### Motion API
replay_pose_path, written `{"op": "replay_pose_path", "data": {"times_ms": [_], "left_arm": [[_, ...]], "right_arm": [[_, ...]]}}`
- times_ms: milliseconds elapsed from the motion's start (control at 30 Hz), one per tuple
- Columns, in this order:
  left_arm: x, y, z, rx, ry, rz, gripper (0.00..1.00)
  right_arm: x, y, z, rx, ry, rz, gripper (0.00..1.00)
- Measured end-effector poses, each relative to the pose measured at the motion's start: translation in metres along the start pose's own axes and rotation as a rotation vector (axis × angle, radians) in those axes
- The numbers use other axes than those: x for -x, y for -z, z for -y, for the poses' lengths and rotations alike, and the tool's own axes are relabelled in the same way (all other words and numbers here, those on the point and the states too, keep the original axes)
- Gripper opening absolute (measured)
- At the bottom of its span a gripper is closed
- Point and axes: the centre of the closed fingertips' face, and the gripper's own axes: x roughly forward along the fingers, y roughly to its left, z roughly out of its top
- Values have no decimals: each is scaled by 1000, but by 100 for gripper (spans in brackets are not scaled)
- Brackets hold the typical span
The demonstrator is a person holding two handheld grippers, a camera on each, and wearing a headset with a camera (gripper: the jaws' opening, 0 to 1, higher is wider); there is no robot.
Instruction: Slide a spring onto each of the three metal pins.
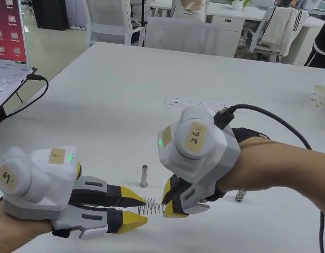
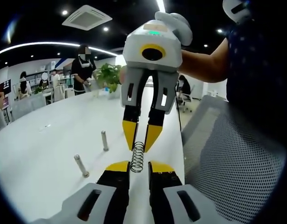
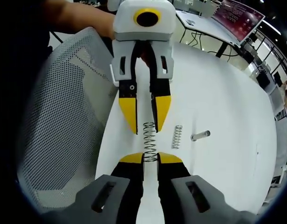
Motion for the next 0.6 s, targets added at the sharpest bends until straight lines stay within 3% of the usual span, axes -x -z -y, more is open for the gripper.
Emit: {"op": "replay_pose_path", "data": {"times_ms": [600], "left_arm": [[1, 0, 4, -27, 17, 1, 2]], "right_arm": [[-1, 0, -3, 4, -10, 5, 8]]}}
